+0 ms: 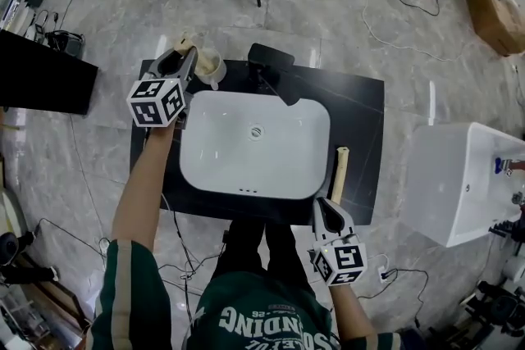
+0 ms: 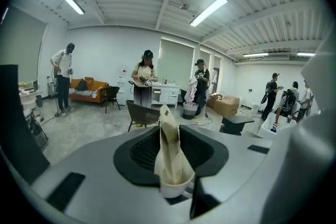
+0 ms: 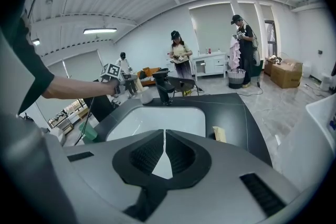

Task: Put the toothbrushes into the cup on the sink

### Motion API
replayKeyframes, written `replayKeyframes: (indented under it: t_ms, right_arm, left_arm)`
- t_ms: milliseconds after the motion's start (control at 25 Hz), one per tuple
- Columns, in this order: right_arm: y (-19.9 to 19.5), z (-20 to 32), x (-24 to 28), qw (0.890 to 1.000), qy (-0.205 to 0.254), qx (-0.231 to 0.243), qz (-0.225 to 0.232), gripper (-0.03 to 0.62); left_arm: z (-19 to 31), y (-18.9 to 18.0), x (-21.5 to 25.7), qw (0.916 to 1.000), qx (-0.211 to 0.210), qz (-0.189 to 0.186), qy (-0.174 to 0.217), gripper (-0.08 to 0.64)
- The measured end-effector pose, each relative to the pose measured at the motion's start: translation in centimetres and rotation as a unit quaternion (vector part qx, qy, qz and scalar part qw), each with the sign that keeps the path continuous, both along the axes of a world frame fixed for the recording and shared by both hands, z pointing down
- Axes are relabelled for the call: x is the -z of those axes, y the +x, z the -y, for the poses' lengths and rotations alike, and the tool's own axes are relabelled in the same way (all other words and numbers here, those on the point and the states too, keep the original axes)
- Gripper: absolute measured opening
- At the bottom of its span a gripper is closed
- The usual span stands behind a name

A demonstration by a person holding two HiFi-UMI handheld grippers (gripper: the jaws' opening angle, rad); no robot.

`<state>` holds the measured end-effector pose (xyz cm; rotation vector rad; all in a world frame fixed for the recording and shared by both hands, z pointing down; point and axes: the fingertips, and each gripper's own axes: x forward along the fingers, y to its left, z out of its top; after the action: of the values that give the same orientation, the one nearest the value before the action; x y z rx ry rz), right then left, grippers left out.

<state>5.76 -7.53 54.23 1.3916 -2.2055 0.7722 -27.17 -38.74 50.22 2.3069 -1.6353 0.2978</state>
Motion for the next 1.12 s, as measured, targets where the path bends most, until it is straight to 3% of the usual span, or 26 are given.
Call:
replayKeyframes:
  t_ms: [120,440,840,1120]
  right_arm:
    - [0.1,0.1,0.1,1.000,0.004,-0.002,0.001,0.043]
    - [1.0,0.1,0.2,1.000,0.014,-0.010,-0.003,0.043]
    - [2.0,-0.3,1.0,0.999,0.028,-0.024,0.006,0.043]
    - [1.7,-1.3,1.1,0.999,0.029,-0.018,0.012,0.043]
  left_arm:
    - [-0.8,-0.5,0.5,0.9996,0.006,0.024,0.009,0.138]
    - [-3.6,-1.8,2.3,0.9959,0.003,0.078,0.046,0.141]
    - [-7.9,0.1,6.0,0.9935,-0.012,0.075,0.085,0.141]
    - [-9.3,1.8,6.8,0.9939,-0.023,0.066,0.086,0.141]
